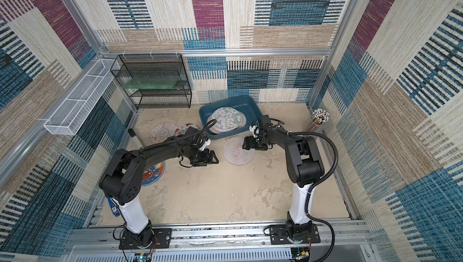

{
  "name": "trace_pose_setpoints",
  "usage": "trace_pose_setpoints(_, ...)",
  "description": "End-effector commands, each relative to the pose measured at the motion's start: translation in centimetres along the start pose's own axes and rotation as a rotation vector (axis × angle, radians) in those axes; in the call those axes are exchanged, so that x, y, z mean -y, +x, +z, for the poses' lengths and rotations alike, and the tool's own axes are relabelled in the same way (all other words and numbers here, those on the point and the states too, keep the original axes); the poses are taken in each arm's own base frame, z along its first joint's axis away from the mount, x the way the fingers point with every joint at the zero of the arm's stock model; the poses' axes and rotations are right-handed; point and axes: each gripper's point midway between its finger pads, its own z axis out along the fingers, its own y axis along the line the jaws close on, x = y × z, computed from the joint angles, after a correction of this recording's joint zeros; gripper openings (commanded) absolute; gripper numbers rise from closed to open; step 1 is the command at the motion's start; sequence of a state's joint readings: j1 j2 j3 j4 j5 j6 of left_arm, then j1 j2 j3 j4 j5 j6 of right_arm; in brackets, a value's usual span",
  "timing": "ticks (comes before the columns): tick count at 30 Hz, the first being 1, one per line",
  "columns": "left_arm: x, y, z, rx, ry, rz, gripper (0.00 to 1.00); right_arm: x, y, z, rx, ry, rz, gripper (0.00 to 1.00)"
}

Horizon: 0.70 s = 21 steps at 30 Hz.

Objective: Put the coasters into the storage box
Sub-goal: Move the coaster to the center of the board, then pick up the coaster from the center of the board.

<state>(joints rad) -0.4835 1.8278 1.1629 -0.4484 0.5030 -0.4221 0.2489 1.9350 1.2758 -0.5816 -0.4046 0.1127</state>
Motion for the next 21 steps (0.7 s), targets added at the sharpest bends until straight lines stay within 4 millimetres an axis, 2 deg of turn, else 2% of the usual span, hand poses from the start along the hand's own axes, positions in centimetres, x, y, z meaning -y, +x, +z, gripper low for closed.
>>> trace_pose_setpoints(1,0.4,-0.8,-0.1,0.027,0.015,0.028,0.79,-2.1,5.5,0.4,-0.194,-0.020,0.074,0.81)
trace_pose_setpoints(4,0.4,-1.5,-0.1,0.050,0.011,0.020,0.79,-3.2,5.6,0.1,-0.199,-0.015,0.053,0.81)
trace_pose_setpoints(9,0.7,-3.4,0.0,0.102,0.004,0.010,0.77,-1.3,2.3,-2.1,-0.088,-0.022,0.120,0.81)
trace_pose_setpoints(11,0.6,-4.2,0.1,0.123,-0.010,0.008,0.75,-0.6,1.4,-2.4,-0.071,-0.018,0.124,0.81)
trace_pose_setpoints(17,0.3,-6.1,0.6,0.159,-0.057,0.021,0.71,-0.3,0.1,-1.3,-0.074,-0.004,0.072,0.80)
trace_pose_setpoints(21,-0.1,-6.9,1.3,0.167,-0.083,0.024,0.68,-0.1,0.2,0.1,-0.095,0.044,0.036,0.79)
